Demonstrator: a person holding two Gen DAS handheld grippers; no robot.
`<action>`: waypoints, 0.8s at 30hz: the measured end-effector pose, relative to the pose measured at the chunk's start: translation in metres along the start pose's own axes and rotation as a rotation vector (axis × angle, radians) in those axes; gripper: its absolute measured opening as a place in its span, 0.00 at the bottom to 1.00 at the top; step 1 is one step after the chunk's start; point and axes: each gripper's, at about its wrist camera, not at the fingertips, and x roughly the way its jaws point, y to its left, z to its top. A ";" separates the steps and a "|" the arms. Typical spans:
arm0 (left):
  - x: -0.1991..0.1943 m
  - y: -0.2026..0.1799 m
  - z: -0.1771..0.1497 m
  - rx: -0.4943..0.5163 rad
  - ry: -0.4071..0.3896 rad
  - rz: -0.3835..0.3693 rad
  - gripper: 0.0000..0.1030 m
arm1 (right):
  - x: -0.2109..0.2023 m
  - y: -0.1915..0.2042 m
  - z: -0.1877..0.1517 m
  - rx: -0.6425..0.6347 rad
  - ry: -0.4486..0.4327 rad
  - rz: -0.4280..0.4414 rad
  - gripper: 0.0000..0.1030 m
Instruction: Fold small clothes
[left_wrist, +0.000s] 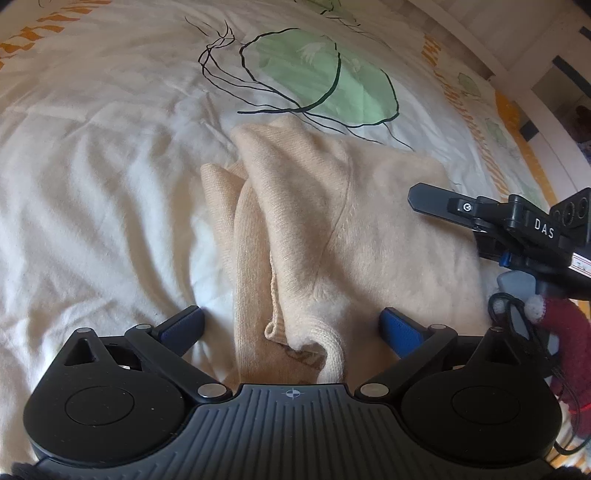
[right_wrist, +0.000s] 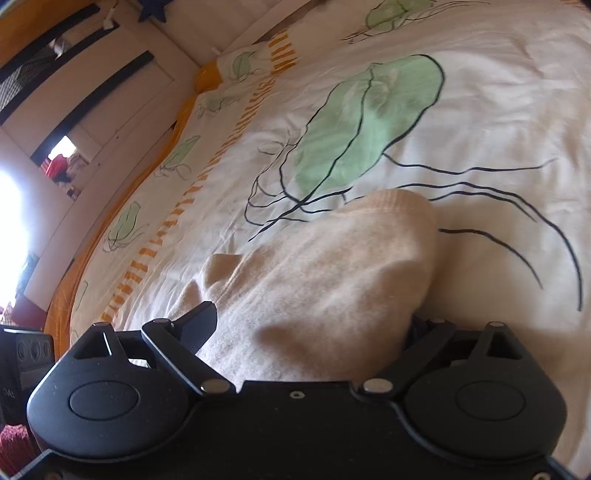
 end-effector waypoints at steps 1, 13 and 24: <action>0.000 0.002 0.000 -0.006 -0.001 -0.005 0.99 | 0.001 0.001 0.000 -0.007 0.003 0.004 0.95; 0.000 -0.007 -0.001 -0.019 -0.005 0.015 0.99 | -0.015 0.001 -0.018 -0.002 -0.030 0.032 0.96; -0.001 -0.013 0.001 0.004 -0.017 0.016 0.75 | -0.011 0.007 -0.019 -0.001 -0.019 0.009 1.00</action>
